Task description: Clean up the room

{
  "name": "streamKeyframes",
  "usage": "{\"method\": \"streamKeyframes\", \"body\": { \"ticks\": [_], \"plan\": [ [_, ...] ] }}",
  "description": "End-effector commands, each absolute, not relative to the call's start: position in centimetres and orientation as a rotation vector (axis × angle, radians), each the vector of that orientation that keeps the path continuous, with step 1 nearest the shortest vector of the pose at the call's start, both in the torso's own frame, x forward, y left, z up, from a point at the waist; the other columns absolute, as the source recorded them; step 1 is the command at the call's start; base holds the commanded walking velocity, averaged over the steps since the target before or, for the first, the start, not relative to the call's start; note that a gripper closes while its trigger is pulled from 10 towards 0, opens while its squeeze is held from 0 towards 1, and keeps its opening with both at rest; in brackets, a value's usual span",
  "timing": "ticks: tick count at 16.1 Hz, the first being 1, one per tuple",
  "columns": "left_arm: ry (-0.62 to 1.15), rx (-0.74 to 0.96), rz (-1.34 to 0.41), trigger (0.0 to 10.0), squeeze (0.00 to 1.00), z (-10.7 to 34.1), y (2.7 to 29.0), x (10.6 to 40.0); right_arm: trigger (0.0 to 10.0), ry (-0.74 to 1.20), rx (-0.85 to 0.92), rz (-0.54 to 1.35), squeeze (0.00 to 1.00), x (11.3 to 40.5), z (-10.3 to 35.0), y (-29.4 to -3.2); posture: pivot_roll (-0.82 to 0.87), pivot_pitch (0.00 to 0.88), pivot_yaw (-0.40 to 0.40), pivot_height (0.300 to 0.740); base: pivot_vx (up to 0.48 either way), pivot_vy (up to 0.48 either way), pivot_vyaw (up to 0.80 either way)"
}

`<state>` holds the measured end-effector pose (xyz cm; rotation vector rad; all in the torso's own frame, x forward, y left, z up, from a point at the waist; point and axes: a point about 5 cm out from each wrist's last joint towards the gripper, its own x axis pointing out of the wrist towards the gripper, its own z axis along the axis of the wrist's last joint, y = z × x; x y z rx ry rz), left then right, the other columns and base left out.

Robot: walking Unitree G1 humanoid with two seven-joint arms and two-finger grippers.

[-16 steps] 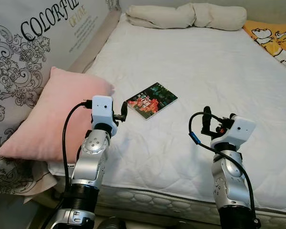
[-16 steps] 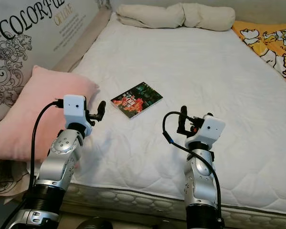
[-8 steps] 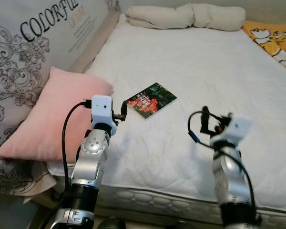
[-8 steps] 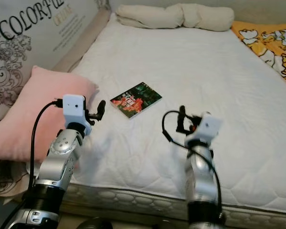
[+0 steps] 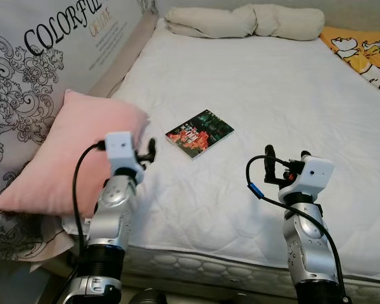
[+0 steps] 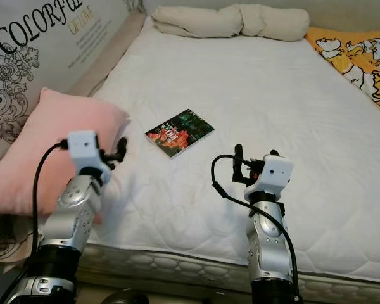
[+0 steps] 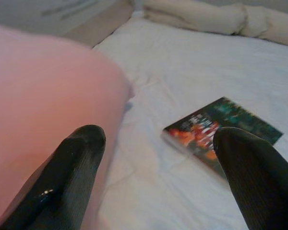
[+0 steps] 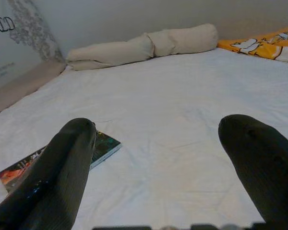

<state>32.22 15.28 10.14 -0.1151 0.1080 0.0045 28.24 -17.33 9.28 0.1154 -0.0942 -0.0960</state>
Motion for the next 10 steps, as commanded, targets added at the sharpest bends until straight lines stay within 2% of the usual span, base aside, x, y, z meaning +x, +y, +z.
{"method": "streamKeyframes", "body": {
  "ticks": [1,4,7,10],
  "plan": [
    [0.109,-0.103,-0.001,10.0,0.00,10.09,15.11,32.19,10.0,-0.114,0.117,-0.086,0.00,28.57,9.81,-17.13,-0.03,0.000,0.010,0.740,0.000,0.000,0.00],
    [0.080,-0.053,-0.030,10.0,0.00,10.57,14.88,32.42,10.0,-0.106,0.116,-0.091,0.00,28.96,9.99,-17.47,-0.02,0.000,0.006,0.740,0.000,0.000,0.00],
    [0.063,-0.037,-0.045,10.0,0.00,10.71,14.80,32.23,10.0,-0.093,0.115,-0.102,0.00,29.07,9.78,-17.71,-0.02,0.000,0.005,0.740,0.000,-0.441,0.00],
    [0.074,-0.029,-0.018,10.0,0.00,10.47,14.89,32.30,10.0,-0.086,0.115,-0.098,0.00,29.19,9.70,-17.50,-0.02,0.000,0.005,0.740,0.000,0.000,0.00]
  ]
}}
